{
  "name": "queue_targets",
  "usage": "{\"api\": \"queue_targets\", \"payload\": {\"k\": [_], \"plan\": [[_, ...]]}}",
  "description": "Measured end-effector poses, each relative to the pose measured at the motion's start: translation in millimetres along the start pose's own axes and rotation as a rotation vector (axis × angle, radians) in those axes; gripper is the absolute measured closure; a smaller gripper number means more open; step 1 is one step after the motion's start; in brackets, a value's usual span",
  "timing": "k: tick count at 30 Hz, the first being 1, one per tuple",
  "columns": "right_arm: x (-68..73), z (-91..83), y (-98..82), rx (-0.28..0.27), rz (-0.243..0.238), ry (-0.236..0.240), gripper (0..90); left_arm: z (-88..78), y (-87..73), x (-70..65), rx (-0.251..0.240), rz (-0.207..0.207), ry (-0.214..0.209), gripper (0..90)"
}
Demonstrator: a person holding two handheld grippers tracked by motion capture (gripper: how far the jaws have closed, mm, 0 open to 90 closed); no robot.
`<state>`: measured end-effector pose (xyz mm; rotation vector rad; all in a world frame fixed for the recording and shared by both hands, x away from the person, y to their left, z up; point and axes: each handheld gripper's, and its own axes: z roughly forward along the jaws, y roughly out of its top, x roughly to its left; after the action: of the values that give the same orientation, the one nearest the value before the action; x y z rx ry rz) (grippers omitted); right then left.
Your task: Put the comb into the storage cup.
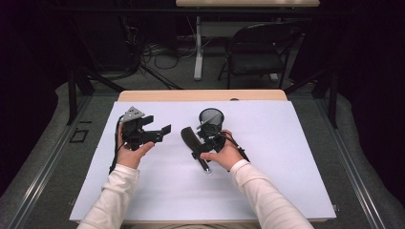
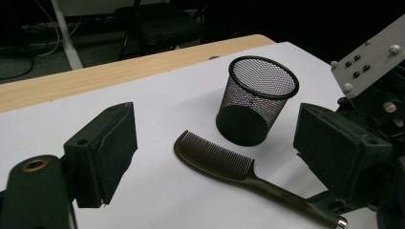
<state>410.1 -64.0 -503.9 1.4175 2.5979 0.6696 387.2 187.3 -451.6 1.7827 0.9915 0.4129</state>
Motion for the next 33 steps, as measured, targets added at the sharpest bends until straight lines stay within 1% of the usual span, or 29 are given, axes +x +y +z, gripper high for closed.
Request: {"api": "queue_targets", "payload": {"k": [2,4,7,8,10,11,12,13,14,15,16,18,22,23,24,25,26,28,29,30,31,32,33], "plan": [[1.1,2.8,-0.7,0.009,-0.001,-0.001,6.6,0.9,-0.4,-0.9,0.002,-0.002,-0.001,14.5],[1.4,5.7,-1.2,0.024,-0.014,-0.008,7.9,2.0,-0.6,-1.0,0.006,0.000,-0.011,11.8],[3.4,9.4,-2.2,0.054,0.000,-0.013,8.3,3.7,-1.1,-1.1,0.010,-0.002,-0.019,8.6],[3.2,12.0,-2.8,0.041,-0.006,-0.012,8.4,4.4,-1.3,-1.0,0.017,-0.002,-0.020,7.4],[3.9,14.7,-3.2,0.035,0.003,-0.015,10.5,5.7,-1.9,-1.1,0.028,-0.004,-0.028,5.0],[4.0,16.3,-3.7,0.025,0.005,-0.014,12.1,5.9,-2.1,-1.4,0.032,-0.003,-0.027,4.8],[4.4,16.5,-3.7,0.036,0.013,-0.017,14.2,5.7,-2.1,-1.8,0.031,0.001,-0.024,4.8],[4.4,16.8,-3.5,0.048,0.011,-0.018,14.4,5.4,-2.0,-2.4,0.030,0.006,-0.022,4.8],[3.7,15.6,-2.2,0.088,-0.010,-0.026,14.4,5.1,-1.8,-3.1,0.029,0.012,-0.019,4.8],[3.6,18.0,-3.1,0.067,-0.014,-0.022,14.5,4.8,-1.7,-3.6,0.027,0.018,-0.017,4.8],[4.6,18.4,-2.9,0.076,-0.004,-0.023,14.9,4.4,-1.6,-4.0,0.027,0.024,-0.012,4.8],[5.0,19.8,-3.1,0.073,-0.005,-0.021,15.7,4.1,-1.6,-4.6,0.025,0.028,0.001,4.8],[6.2,21.6,-2.9,0.082,-0.005,-0.019,19.2,3.6,-1.6,-3.9,0.019,0.026,0.002,4.8],[6.4,22.0,-2.9,0.084,-0.003,-0.019,20.8,3.7,-1.6,-3.8,0.019,0.026,0.004,4.8],[6.4,23.9,-3.6,0.062,-0.001,-0.020,23.3,3.7,-1.6,-3.6,0.020,0.026,0.005,4.9],[6.3,20.4,-1.4,0.119,-0.008,-0.033,25.0,3.8,-1.7,-3.4,0.020,0.025,0.004,4.9],[5.6,22.9,-2.3,0.078,-0.009,-0.030,28.2,3.9,-1.8,-3.3,0.022,0.024,0.005,4.9],[5.5,22.8,-1.8,0.071,-0.009,-0.042,32.0,4.1,-1.9,-3.0,0.024,0.024,0.007,4.9],[5.2,24.0,-2.1,0.062,-0.003,-0.033,33.2,4.0,-1.9,-2.9,0.025,0.023,0.007,4.9],[5.8,24.4,-2.1,0.065,0.008,-0.032,35.0,3.9,-1.9,-2.8,0.025,0.023,0.008,4.9],[6.1,23.0,-1.3,0.097,0.011,-0.039,37.5,3.8,-1.8,-2.7,0.025,0.023,0.008,4.9],[5.6,24.3,-1.7,0.087,0.006,-0.039,38.7,3.7,-1.8,-2.6,0.025,0.022,0.007,4.9],[5.8,24.7,-1.7,0.090,0.009,-0.035,40.0,3.7,-1.8,-2.5,0.024,0.022,0.007,4.9]]}}
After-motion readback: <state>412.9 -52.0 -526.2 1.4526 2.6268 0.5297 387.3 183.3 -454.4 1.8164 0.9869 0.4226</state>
